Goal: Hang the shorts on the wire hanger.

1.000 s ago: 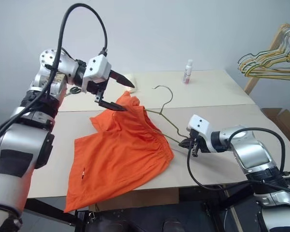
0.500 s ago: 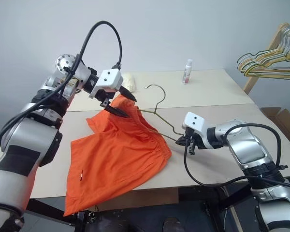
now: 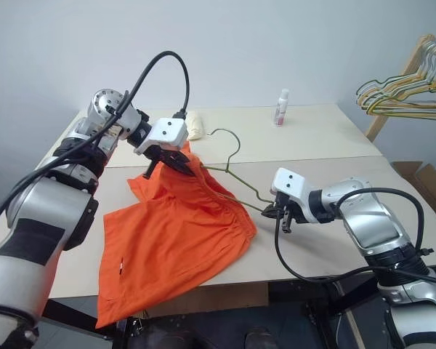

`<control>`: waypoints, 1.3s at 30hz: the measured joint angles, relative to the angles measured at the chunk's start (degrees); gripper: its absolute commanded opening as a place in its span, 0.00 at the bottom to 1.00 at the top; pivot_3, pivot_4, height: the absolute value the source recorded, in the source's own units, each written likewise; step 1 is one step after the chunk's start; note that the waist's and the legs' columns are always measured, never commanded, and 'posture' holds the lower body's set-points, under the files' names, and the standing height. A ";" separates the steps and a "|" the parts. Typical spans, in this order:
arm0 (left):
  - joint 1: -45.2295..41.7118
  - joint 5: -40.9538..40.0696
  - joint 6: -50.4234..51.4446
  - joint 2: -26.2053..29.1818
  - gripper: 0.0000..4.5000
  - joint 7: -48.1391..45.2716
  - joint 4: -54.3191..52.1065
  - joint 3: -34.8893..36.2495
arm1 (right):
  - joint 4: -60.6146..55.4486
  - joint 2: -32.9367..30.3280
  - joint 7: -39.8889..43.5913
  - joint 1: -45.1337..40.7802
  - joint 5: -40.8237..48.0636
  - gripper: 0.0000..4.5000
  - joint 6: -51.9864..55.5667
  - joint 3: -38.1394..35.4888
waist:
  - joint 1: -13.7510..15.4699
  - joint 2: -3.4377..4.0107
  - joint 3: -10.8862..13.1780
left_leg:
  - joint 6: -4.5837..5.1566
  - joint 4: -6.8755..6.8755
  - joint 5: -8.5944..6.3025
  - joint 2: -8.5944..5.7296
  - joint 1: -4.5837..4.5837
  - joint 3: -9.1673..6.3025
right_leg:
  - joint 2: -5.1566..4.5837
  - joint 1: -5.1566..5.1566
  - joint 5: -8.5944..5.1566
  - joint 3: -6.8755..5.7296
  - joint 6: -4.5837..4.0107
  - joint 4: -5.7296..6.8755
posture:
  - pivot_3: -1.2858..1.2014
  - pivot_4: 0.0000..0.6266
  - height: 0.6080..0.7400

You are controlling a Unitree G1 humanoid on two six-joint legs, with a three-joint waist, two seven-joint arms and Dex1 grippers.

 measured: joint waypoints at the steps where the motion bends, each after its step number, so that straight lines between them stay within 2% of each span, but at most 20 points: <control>1: 0.00 0.16 -0.68 0.03 0.01 0.10 0.00 0.47 | -0.05 -0.07 -0.72 0.34 -1.05 0.00 -2.06 -0.03 | -0.01 0.00 0.00 | 0.00 0.00 0.00 0.00 0.00 0.00 | 0.00 0.00 0.00 0.00 0.00 0.00 | 0.49 0.00 1.00; 2: 0.01 0.31 -1.06 0.05 0.01 0.11 0.00 1.04 | -0.02 -0.01 -1.64 0.78 -2.04 0.00 -4.23 -0.07 | -0.01 0.00 0.00 | 0.00 0.00 0.00 0.00 0.00 0.00 | 0.00 0.00 0.00 0.00 0.00 0.00 | 0.49 0.00 1.00; 5: 0.01 0.69 -1.55 0.24 0.00 0.62 0.00 2.95 | 0.85 1.71 -5.93 1.85 -4.88 0.19 -9.11 -0.47 | -0.14 0.00 0.00 | 0.00 0.01 0.00 0.00 0.01 0.01 | -0.01 0.00 0.00 0.01 0.00 0.01 | 0.49 0.00 1.00; 9: 0.01 1.11 -1.95 0.48 0.00 0.71 -0.03 3.98 | 0.28 2.01 -6.92 2.97 -4.34 0.48 -10.27 -2.44 | -0.40 0.00 0.00 | 0.00 0.01 0.00 -0.01 -0.02 -0.01 | -0.01 0.00 0.01 0.00 0.00 0.06 | 0.49 0.00 1.00; 13: 0.00 2.02 -2.19 1.62 0.00 0.65 -0.10 4.96 | -1.04 2.02 -11.78 8.58 -3.12 0.78 -9.25 -10.42 | -0.15 0.00 0.00 | 0.00 0.01 0.00 -0.02 -0.08 -0.04 | -0.04 0.01 0.04 -0.03 0.06 0.13 | 0.49 0.00 1.00; 18: 0.01 2.79 -3.07 2.52 0.00 0.50 -0.13 5.48 | -5.40 2.92 -14.95 20.35 3.61 0.78 -1.95 -23.55 | 0.42 0.00 0.00 | 0.02 0.04 -0.01 -0.01 -0.13 -0.09 | -0.01 0.02 0.05 -0.06 0.08 0.12 | 0.49 0.00 1.00; 21: 0.04 3.40 -3.20 3.38 0.00 0.79 -0.09 5.72 | -10.76 5.50 -14.44 29.96 9.77 0.78 2.59 -27.46 | 0.35 0.00 0.00 | 0.03 0.09 -0.01 0.01 -0.11 -0.11 | 0.01 0.06 0.05 -0.07 0.08 0.10 | 0.49 0.00 1.00; 25: 0.04 3.42 -3.12 3.40 0.00 0.83 -0.09 6.48 | -15.20 12.73 -16.77 33.81 16.34 0.78 8.50 -26.91 | -0.68 0.00 0.00 | 0.16 0.24 -0.09 0.07 0.15 -0.01 | 0.05 0.26 0.04 0.06 0.10 0.06 | 0.48 0.00 1.00; 29: 0.04 3.47 -2.99 3.34 0.00 0.80 -0.09 7.08 | -17.58 25.31 -24.30 32.34 22.67 0.78 14.63 -23.32 | -1.52 0.01 -0.01 | 0.18 0.22 -0.11 0.14 0.20 -0.01 | 0.09 0.23 0.04 0.10 0.09 0.12 | 0.49 0.00 1.00; 31: 0.04 3.52 -2.95 3.32 0.00 0.72 -0.12 7.13 | -17.49 29.55 -27.97 30.58 23.42 0.78 15.84 -22.00 | -1.52 0.03 -0.02 | 0.18 0.22 -0.11 0.11 0.15 -0.02 | 0.02 0.16 0.04 0.11 0.10 0.18 | 0.49 0.00 1.00; 39: 0.08 3.75 -2.81 4.20 0.00 0.24 -0.14 8.30 | -9.99 33.68 -35.04 26.66 20.84 0.78 16.05 -15.25 | -1.34 0.02 -0.02 | 0.19 0.27 -0.11 0.06 0.08 -0.04 | -0.02 0.09 0.04 0.06 0.11 0.57 | 0.49 0.00 1.00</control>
